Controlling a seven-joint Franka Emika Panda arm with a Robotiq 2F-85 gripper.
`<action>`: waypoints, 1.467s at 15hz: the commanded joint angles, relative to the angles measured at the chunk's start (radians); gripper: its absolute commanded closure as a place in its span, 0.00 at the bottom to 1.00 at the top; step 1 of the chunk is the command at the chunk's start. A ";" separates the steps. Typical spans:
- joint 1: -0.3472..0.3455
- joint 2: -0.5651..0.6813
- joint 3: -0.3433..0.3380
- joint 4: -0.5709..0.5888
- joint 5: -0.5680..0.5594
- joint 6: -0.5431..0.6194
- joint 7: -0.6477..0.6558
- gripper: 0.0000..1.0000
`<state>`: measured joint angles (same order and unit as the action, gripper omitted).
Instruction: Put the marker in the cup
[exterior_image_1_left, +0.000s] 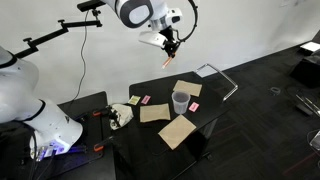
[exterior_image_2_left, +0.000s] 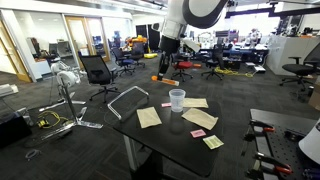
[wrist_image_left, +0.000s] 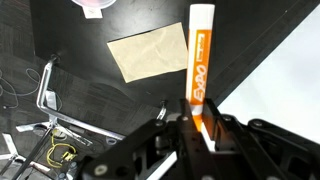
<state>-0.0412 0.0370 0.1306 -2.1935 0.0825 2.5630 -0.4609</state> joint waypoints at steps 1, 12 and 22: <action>0.032 -0.018 -0.030 -0.009 0.000 -0.007 0.006 0.81; 0.050 -0.052 -0.045 -0.072 -0.272 0.126 0.329 0.95; -0.003 -0.076 -0.042 -0.032 -0.868 0.110 1.170 0.95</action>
<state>-0.0316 -0.0173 0.0826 -2.2458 -0.6700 2.7167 0.5133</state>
